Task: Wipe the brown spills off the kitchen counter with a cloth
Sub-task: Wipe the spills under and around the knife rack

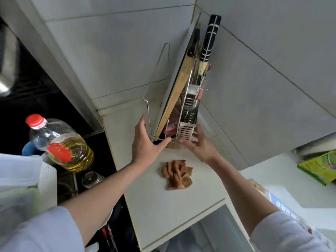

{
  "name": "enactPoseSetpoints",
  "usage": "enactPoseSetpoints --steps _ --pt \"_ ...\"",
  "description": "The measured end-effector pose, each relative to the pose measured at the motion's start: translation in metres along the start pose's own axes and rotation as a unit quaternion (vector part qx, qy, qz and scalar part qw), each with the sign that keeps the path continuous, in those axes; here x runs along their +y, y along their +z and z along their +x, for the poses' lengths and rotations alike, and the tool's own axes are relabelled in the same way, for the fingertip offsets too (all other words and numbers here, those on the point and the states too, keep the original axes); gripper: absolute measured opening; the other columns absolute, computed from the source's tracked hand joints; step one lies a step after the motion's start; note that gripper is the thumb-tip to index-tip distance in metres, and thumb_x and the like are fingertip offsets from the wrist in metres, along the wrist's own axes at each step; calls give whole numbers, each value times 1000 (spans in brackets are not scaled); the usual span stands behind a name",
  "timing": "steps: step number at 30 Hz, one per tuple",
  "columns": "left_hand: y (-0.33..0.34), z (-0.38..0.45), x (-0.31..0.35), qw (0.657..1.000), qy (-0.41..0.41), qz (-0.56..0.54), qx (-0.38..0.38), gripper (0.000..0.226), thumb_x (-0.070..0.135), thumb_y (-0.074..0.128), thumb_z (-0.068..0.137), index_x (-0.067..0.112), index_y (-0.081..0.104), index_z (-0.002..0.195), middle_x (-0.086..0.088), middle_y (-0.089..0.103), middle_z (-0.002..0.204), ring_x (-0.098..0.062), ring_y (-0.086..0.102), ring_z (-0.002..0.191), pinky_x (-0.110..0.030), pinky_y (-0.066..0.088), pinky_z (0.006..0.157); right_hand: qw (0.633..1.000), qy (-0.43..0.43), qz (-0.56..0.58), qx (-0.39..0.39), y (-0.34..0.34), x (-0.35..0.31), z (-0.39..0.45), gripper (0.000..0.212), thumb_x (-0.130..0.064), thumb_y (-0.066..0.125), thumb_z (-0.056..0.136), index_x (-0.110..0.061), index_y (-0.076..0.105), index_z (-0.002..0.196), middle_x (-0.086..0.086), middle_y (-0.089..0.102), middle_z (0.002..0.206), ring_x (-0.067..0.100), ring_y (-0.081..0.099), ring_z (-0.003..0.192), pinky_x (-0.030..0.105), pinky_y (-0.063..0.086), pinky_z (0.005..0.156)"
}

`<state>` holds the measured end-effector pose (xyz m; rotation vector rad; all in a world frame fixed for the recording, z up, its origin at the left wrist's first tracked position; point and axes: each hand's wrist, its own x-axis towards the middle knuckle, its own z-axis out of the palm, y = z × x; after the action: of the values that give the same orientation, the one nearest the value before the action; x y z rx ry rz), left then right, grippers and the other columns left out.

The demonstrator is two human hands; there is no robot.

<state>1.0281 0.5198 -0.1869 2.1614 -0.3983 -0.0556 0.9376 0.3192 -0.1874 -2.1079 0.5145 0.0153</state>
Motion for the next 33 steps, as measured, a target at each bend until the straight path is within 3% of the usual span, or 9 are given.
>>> enactPoseSetpoints --steps 3,7,12,17,22,25,29,33 --pt "7 -4 27 1000 4 -1 30 127 66 79 65 30 -3 155 -3 22 159 -20 30 145 -44 41 111 997 -17 -74 -10 8 -19 11 78 -40 56 88 -18 14 150 -5 59 111 18 63 92 31 47 75" --pt "20 -8 49 999 -42 -10 14 146 73 78 58 29 -26 151 -2 5 166 -22 20 150 -46 37 115 996 28 -78 15 16 -21 10 73 -42 42 86 -15 15 147 12 61 118 33 63 98 45 53 79" --pt "19 5 54 997 -75 2 10 158 78 77 52 21 -35 147 -9 -1 164 -26 11 152 -44 29 119 996 -6 -85 16 23 -29 11 54 -27 50 95 -8 27 140 16 57 121 37 60 104 47 51 83" --pt "-16 25 41 995 -76 68 -12 163 79 77 50 8 -32 148 -15 12 159 -28 18 148 -35 24 120 995 -2 -99 6 42 -46 16 53 -30 61 93 -9 30 131 17 59 118 35 61 98 42 48 77" --pt "-60 55 15 990 -78 99 -61 165 70 83 47 7 -28 150 -17 2 163 -30 13 150 -36 19 118 997 -6 -76 11 72 -75 27 58 -45 64 89 -15 30 126 16 62 115 35 62 98 44 52 78" --pt "-90 76 -1 983 -70 137 -100 163 72 81 47 8 -26 151 -14 -8 165 -28 5 152 -40 12 122 998 6 -58 21 93 -96 32 62 -46 65 89 -16 29 129 13 61 117 33 62 101 35 47 69" --pt "-126 105 -17 972 -59 181 -137 161 76 82 47 15 -21 154 -12 0 166 -28 14 151 -43 19 122 996 5 -73 44 117 -123 40 56 -47 67 87 -11 36 118 14 63 108 33 63 97 38 53 72" --pt "-150 125 -31 969 -40 187 -155 160 86 79 36 30 -11 156 -1 13 164 -20 22 149 -44 27 120 995 20 -75 56 139 -139 49 59 -50 67 85 -11 38 118 13 63 115 34 62 103 39 52 78"
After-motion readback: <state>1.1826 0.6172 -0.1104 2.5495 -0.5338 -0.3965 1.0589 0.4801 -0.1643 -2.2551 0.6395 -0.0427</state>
